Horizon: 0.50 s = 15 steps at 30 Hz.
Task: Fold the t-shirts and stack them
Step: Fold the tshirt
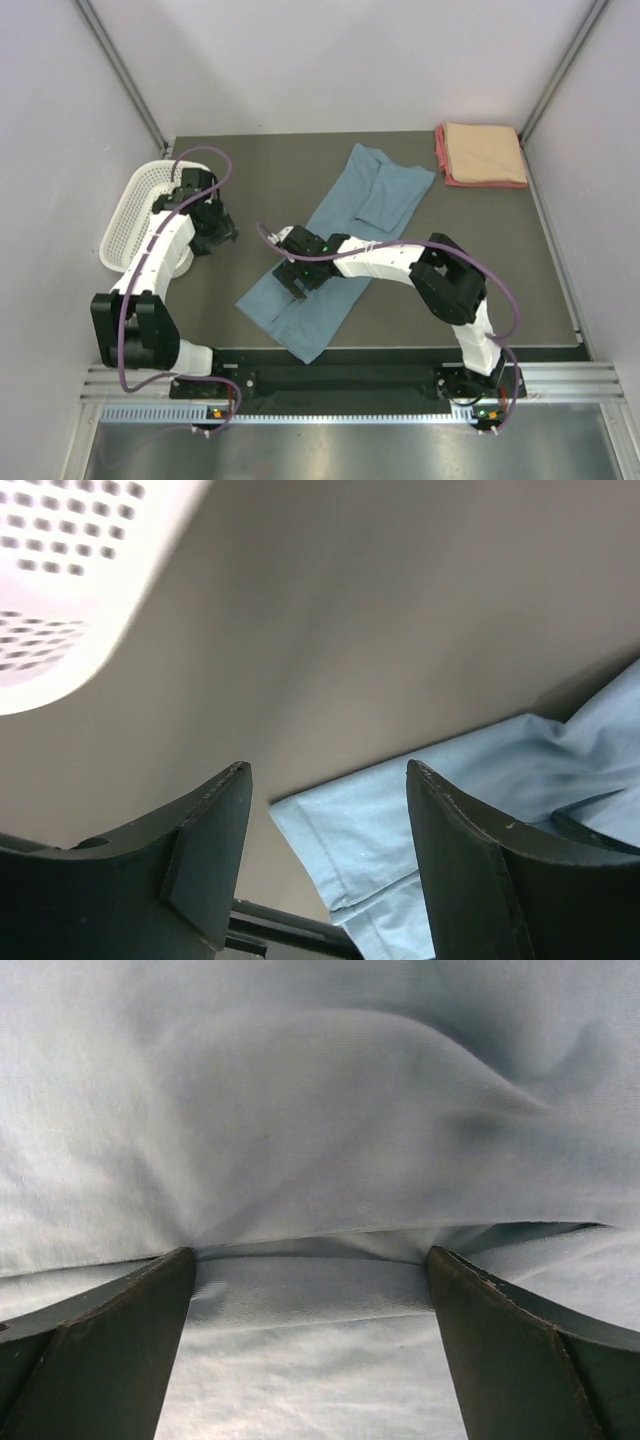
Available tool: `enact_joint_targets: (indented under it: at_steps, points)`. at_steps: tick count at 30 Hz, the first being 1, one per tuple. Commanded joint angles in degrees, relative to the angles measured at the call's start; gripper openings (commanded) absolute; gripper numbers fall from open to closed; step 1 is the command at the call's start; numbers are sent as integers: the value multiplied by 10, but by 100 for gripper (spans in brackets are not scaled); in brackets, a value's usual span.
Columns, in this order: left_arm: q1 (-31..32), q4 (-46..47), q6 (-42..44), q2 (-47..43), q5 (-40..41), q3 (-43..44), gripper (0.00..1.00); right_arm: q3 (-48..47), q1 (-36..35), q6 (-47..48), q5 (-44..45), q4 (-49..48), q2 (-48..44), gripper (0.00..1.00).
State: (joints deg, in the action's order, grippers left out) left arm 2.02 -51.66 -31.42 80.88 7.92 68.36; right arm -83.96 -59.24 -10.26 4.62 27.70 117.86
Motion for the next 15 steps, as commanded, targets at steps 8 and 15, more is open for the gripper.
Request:
enact_joint_targets:
  at_steps: [8,15]
  points:
    - [3,39,42,64,-183,-92,67,123,19,33,-80,82,-29,100]
    - [41,70,17,32,-191,-135,66,201,47,40,-79,64,-85,100]
